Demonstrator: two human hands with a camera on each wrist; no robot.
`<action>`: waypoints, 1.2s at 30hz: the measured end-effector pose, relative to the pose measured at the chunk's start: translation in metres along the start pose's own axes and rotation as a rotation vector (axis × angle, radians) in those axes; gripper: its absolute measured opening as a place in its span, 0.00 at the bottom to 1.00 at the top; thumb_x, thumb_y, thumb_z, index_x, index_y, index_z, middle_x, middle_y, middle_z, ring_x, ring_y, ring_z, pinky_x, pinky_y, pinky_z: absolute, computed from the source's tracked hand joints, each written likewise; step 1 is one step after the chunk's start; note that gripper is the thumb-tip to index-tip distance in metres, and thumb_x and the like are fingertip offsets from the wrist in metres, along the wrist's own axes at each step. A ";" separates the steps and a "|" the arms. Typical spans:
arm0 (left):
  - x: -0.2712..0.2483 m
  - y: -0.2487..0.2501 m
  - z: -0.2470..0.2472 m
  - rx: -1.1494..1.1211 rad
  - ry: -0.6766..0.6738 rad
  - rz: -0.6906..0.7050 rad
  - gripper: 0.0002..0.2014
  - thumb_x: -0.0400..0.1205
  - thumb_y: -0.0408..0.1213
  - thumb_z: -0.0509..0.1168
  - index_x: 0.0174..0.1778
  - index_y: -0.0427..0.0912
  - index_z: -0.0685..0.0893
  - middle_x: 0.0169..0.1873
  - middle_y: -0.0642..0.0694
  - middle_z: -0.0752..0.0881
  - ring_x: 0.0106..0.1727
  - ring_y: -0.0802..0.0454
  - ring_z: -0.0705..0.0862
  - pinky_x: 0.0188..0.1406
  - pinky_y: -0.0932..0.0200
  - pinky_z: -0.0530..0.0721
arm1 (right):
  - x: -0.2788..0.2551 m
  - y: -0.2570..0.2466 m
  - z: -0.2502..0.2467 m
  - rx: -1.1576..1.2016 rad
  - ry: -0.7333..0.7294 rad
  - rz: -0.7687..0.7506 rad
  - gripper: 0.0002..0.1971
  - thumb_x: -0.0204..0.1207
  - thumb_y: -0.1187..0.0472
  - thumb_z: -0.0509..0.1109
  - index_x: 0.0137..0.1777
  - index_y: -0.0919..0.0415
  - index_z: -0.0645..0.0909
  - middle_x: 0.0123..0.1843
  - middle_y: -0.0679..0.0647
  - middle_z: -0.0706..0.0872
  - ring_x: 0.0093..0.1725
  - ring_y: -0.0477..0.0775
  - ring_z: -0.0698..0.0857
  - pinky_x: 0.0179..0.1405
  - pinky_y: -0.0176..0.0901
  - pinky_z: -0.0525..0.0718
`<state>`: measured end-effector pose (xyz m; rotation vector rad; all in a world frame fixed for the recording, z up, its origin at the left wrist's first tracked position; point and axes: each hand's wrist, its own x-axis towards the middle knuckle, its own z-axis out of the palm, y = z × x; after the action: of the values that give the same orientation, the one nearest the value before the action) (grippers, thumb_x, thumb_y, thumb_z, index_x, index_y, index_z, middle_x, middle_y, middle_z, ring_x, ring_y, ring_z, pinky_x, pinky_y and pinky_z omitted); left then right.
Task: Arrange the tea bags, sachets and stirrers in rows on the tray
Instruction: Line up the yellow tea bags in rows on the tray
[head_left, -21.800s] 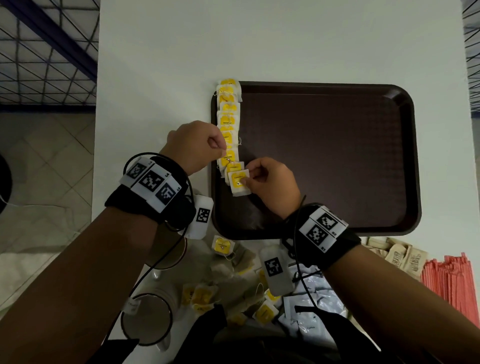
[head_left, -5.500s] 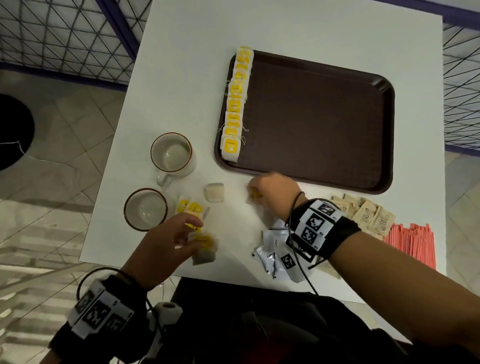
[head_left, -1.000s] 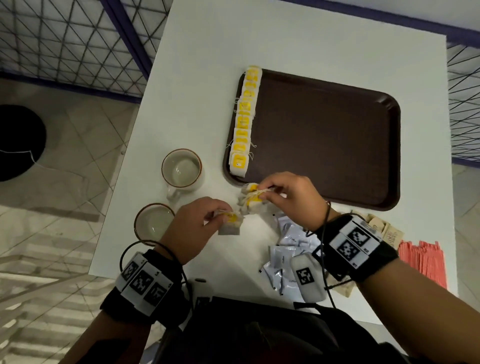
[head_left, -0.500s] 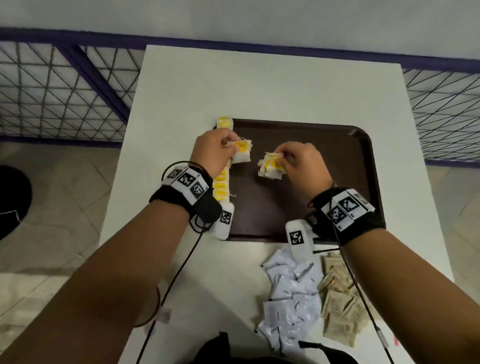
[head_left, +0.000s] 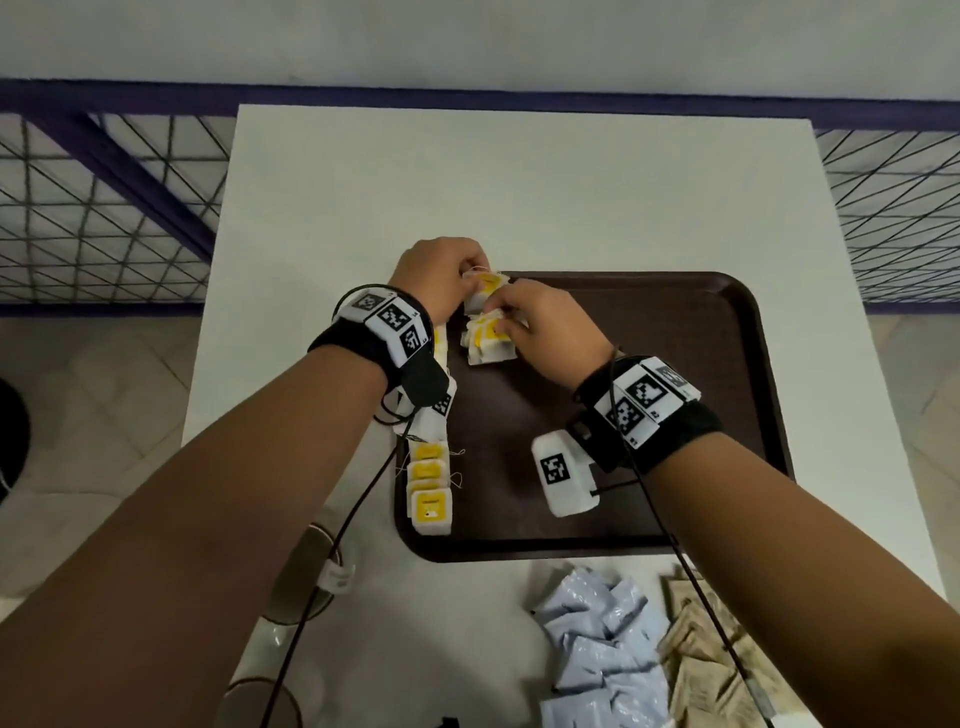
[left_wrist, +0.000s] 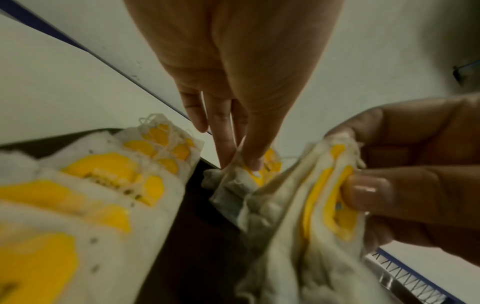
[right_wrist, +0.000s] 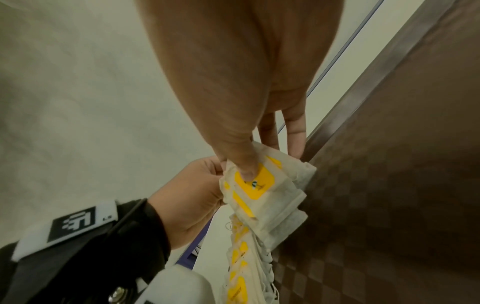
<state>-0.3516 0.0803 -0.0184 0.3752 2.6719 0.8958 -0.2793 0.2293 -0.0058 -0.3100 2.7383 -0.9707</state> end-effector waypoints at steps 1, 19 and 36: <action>0.002 -0.002 0.000 -0.013 0.001 -0.002 0.06 0.76 0.35 0.68 0.46 0.45 0.87 0.43 0.47 0.88 0.46 0.47 0.84 0.51 0.53 0.82 | 0.004 -0.001 0.002 0.002 -0.002 0.000 0.12 0.73 0.70 0.65 0.55 0.64 0.83 0.53 0.61 0.85 0.54 0.59 0.82 0.49 0.34 0.70; -0.044 -0.023 -0.008 -0.123 -0.049 0.007 0.14 0.74 0.28 0.70 0.54 0.43 0.86 0.46 0.50 0.86 0.44 0.57 0.84 0.44 0.74 0.78 | 0.001 0.020 0.045 0.241 0.393 0.139 0.25 0.62 0.71 0.76 0.61 0.64 0.79 0.55 0.59 0.79 0.50 0.52 0.82 0.51 0.26 0.77; -0.042 -0.014 0.009 -0.154 -0.037 -0.052 0.17 0.72 0.23 0.69 0.55 0.41 0.84 0.48 0.46 0.84 0.39 0.53 0.82 0.44 0.64 0.80 | -0.009 0.018 0.052 0.454 0.351 0.361 0.28 0.65 0.68 0.76 0.66 0.58 0.74 0.57 0.53 0.81 0.43 0.52 0.85 0.46 0.33 0.84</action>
<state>-0.3116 0.0600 -0.0258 0.2830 2.5464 1.0597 -0.2586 0.2146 -0.0557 0.4537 2.6062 -1.6008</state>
